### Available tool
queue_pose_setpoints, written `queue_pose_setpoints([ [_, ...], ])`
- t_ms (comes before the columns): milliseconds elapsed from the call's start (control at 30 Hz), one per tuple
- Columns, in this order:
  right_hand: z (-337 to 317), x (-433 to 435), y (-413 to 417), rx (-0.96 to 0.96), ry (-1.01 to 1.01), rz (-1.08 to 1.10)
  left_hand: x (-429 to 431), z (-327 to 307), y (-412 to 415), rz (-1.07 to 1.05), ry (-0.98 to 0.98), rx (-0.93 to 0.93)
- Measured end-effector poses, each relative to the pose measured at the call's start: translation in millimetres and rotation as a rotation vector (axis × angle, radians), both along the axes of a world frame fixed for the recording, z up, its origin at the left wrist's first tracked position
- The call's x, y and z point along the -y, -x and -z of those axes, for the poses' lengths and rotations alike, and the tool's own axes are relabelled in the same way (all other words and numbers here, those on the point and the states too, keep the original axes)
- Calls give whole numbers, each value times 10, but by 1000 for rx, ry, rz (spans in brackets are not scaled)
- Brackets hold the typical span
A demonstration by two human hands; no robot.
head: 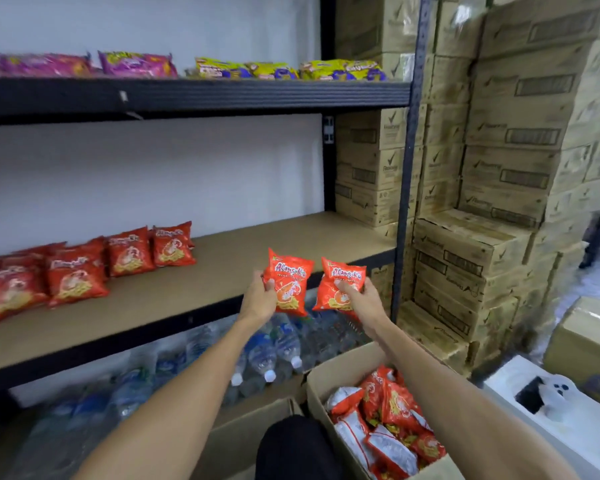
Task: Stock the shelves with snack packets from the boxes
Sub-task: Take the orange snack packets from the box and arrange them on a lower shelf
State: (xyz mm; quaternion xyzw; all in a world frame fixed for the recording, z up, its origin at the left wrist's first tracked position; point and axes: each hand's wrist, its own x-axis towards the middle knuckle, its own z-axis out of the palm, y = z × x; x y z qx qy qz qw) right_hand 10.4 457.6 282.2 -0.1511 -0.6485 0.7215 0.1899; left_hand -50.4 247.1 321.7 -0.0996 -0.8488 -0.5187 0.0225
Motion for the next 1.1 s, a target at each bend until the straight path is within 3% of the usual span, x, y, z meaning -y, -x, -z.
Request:
queue_pose_setpoints([
  [133, -297, 374, 232, -83, -43, -83, 387, -280, 31, -52, -101, -40],
  [433, -729, 1118, 642, -218, -171, -244, 1075, -604, 173, -101, -57, -59],
  [667, -854, 1602, 1025, -227, -268, -354, 1633, -618, 486, -177, -140, -76],
  [867, -833, 2064, 1383, -259, -303, -423, 2051, -576, 703, -258, -104, -137],
  [1100, -667, 2529, 1897, -141, -299, -423, 2370, -380, 1043, -453, -9, -155],
])
